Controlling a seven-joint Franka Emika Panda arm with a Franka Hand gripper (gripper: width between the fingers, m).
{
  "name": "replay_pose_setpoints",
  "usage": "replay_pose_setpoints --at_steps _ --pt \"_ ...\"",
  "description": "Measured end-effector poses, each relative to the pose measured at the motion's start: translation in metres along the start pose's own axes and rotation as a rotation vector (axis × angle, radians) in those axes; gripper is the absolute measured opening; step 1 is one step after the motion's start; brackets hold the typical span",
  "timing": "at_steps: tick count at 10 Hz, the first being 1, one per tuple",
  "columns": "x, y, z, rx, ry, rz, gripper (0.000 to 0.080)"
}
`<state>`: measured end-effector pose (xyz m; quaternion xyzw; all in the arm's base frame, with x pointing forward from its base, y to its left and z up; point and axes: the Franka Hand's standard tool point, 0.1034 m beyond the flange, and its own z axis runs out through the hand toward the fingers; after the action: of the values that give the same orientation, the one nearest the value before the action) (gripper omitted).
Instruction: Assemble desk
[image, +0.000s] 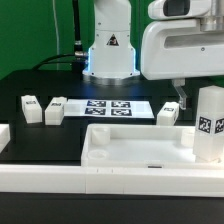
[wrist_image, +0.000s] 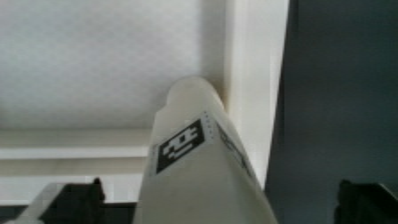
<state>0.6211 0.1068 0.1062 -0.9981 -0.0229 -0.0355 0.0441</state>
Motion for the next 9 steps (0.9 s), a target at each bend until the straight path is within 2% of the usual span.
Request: replay_pose_setpoints --at_steps 2,3,6,8,9 --pt "-0.0008 -0.0013 0.0016 -0.002 -0.004 -0.182 0.0649" --pt "0.0001 0.0002 0.0009 -0.016 -0.007 -0.309 0.0649" --pt "0.0015 0.0004 -0.0001 -0.025 -0.006 -0.427 0.0649" --pt "0.0015 0.0005 -0.0001 -0.025 -0.006 -0.425 0.0398" --pt "0.0018 0.0011 -0.0002 -0.025 -0.005 -0.424 0.0398"
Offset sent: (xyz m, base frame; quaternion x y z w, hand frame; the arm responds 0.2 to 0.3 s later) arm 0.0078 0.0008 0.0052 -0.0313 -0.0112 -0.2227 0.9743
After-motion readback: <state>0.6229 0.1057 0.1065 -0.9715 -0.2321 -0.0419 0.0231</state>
